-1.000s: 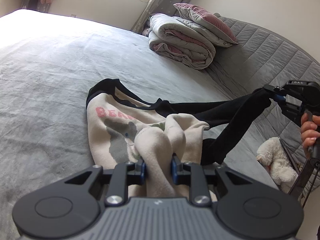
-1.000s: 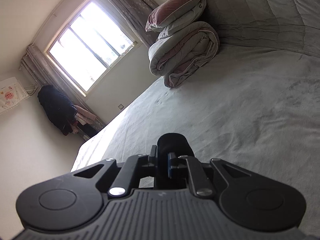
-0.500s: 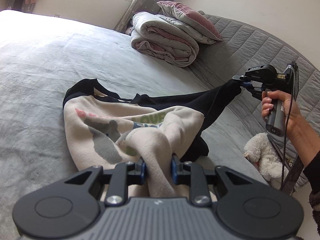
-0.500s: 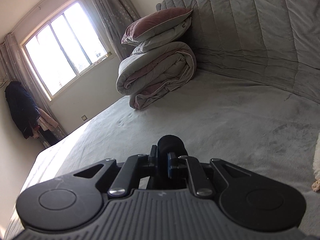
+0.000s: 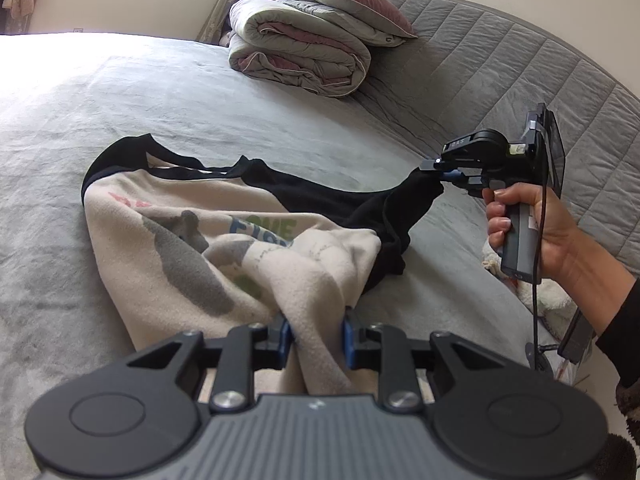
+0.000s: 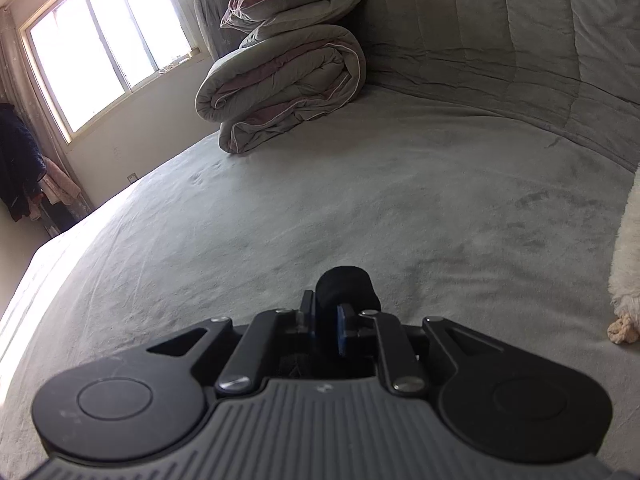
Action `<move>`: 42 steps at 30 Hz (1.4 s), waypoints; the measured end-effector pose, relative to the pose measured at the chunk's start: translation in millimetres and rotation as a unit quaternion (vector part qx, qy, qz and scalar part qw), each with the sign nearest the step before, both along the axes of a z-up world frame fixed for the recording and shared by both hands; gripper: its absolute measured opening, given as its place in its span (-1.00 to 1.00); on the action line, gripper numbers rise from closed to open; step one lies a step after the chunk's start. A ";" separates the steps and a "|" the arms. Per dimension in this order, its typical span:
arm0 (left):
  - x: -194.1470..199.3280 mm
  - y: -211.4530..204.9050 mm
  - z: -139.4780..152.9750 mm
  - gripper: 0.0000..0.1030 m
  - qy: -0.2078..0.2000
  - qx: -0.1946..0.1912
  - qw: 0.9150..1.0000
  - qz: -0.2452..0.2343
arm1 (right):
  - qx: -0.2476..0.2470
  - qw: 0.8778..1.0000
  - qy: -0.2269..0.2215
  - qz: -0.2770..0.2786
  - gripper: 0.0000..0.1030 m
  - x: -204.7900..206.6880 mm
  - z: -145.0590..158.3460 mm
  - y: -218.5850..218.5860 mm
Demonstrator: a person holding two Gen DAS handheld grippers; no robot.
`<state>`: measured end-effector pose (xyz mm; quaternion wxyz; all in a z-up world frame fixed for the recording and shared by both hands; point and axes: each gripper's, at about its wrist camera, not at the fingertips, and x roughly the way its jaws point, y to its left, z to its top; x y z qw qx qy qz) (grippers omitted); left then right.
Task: Fold clothes
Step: 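Lay the black sleeve across the sweatshirt front and open both grippers, then move the right gripper to the cream body side and grasp it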
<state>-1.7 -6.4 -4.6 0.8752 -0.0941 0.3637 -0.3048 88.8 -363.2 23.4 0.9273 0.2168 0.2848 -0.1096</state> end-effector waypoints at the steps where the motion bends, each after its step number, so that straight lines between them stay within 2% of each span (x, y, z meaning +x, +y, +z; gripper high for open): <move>1: -0.5 0.4 0.6 -0.45 0.000 0.000 1.000 0.000 | -0.002 1.000 0.007 0.003 -0.71 -3.0 -1.0 2.1; 4: -1.6 2.4 2.6 -0.28 0.003 -0.002 1.000 -0.003 | -0.007 0.999 0.029 0.011 -0.66 -11.5 -2.8 8.6; 5: -1.9 3.5 3.6 -0.20 0.004 -0.002 1.000 -0.003 | -0.007 0.999 0.037 0.014 -0.58 -15.0 -2.5 11.2; 7: -3.2 5.7 5.6 -0.06 0.004 -0.001 1.000 0.001 | -0.009 0.998 0.049 0.025 -0.16 -23.6 -2.0 19.0; 8: -3.9 7.0 6.7 0.05 0.004 0.000 1.000 0.004 | -0.013 0.998 0.050 0.031 0.14 -28.7 -1.1 24.0; 9: -4.8 8.4 7.8 0.18 0.003 0.001 1.000 0.007 | -0.017 0.998 0.050 0.038 0.30 -33.9 -0.1 29.1; 12: -7.6 13.5 11.0 0.43 0.003 0.011 1.000 0.021 | -0.027 0.996 0.060 0.068 0.51 -46.7 1.7 46.3; 16: -10.4 22.8 13.8 0.57 0.005 0.024 0.999 0.045 | -0.037 0.991 0.082 0.102 0.68 -58.1 4.8 65.5; 18: -10.2 28.7 14.7 0.65 0.008 0.026 0.998 0.059 | -0.045 0.990 0.079 0.112 0.98 -66.2 7.5 74.6; 22: -8.3 40.1 15.1 0.79 0.012 0.040 0.995 0.089 | -0.056 0.987 0.056 0.140 1.00 -80.4 13.1 92.0; 26: -5.9 49.9 15.5 0.96 0.007 0.068 0.990 0.126 | -0.081 0.984 0.077 0.142 1.00 -79.2 14.0 112.4; 29: -1.4 58.2 13.2 0.96 0.012 0.090 0.982 0.163 | -0.086 0.975 0.084 0.189 1.00 -75.7 12.3 125.8; 33: 3.4 68.9 8.5 0.96 0.015 0.113 0.972 0.205 | -0.054 0.975 0.007 0.216 1.00 -90.7 10.9 133.3; 36: 8.5 78.3 4.2 0.97 0.021 0.122 0.966 0.226 | -0.032 0.965 -0.034 0.259 1.00 -99.7 13.4 143.3; 42: 19.2 92.9 -2.0 0.96 0.055 0.112 0.961 0.248 | -0.093 0.929 -0.042 0.356 1.00 -111.1 14.4 191.8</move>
